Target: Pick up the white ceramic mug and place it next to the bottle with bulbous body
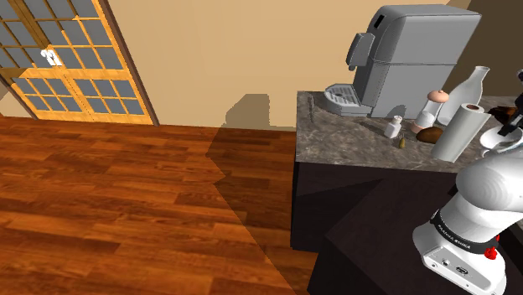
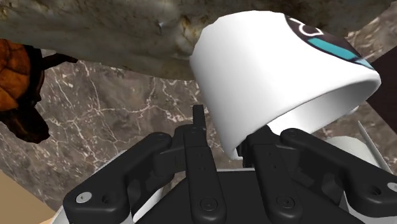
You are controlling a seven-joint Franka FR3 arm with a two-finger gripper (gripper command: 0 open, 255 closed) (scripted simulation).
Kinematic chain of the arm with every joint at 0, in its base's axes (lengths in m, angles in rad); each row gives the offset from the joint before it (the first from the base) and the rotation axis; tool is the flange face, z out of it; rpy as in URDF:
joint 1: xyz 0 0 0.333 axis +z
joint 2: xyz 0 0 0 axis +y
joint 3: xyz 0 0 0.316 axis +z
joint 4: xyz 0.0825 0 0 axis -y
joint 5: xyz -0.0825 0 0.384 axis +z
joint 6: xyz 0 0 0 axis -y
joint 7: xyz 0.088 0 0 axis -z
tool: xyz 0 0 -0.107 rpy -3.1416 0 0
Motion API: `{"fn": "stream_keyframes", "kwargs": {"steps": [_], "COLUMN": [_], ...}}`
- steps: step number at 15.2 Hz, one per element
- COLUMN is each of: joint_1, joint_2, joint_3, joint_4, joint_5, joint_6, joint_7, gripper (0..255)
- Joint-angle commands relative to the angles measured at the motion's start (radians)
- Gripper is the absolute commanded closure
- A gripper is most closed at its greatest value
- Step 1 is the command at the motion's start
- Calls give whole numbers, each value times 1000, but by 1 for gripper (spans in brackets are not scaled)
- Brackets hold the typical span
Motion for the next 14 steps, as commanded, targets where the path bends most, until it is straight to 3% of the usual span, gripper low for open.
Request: {"fn": "stream_keyframes", "kwargs": {"steps": [1,4,12,13,14], "joint_1": [5,13,13,13,13], "joint_2": [12,32,32,32,32], "joint_3": [-32,-82,-82,-82,-82], "joint_4": [-11,-28,-28,-28,-28], "joint_5": [-24,-70,-70,-70,-70], "joint_6": [25,68,67,67,67], "joint_7": [8,26,27,27,26], "gripper": [255,255,255,0,0]}}
